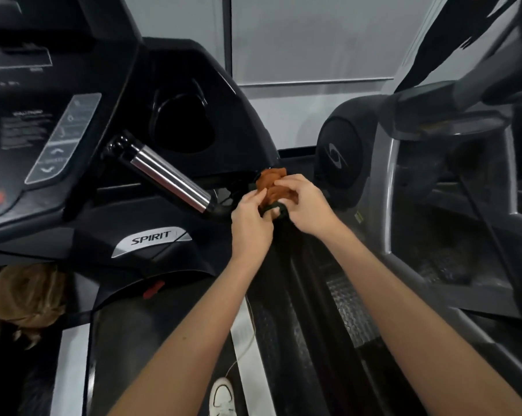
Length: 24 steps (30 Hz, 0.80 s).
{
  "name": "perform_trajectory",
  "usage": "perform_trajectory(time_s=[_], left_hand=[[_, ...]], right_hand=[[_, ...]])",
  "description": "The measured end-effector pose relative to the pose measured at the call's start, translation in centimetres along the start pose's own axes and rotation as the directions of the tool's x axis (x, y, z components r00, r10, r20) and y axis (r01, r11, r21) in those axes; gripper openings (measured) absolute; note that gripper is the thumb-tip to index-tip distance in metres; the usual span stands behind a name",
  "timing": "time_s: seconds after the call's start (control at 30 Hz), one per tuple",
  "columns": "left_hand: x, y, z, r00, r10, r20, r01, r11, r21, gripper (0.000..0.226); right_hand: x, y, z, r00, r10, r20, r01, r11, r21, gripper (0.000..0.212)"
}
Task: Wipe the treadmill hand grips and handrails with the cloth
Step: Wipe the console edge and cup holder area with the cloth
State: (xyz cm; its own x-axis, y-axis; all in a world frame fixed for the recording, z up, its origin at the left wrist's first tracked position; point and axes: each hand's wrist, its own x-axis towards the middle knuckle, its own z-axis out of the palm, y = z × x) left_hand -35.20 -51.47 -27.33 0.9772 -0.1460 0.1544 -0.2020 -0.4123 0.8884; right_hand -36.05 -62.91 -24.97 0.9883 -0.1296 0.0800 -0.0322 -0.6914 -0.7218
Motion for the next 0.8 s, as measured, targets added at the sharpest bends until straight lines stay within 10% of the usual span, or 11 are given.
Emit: perform_trajectory(time_s=[0.27,0.5,0.67,0.8], left_hand=[[1.0,2.9,-4.0,0.975,0.045,0.218,-0.066,0.994,0.089,0.044],[6.8,7.3,-16.3,0.925,0.377,0.054,-0.380,0.914,0.139,0.020],[12.6,3.2,-20.9,0.951,0.302,0.060,-0.292,0.825,0.483,0.029],[14.1,-1.5,-21.5,0.970,0.218,0.105,-0.232,0.718,0.657,0.051]], right_hand=[[-0.3,-1.9,-1.6,0.999,-0.041,0.003,0.041,0.998,-0.047,0.029],[6.0,-9.5,-2.7,0.947,-0.254,-0.196,0.270,0.961,0.059,0.034],[10.5,-9.6,2.3,0.972,-0.056,0.227,0.180,0.799,-0.574,0.053],[12.2,-9.9,5.6,0.939,-0.099,0.328,0.317,0.614,-0.722,0.045]])
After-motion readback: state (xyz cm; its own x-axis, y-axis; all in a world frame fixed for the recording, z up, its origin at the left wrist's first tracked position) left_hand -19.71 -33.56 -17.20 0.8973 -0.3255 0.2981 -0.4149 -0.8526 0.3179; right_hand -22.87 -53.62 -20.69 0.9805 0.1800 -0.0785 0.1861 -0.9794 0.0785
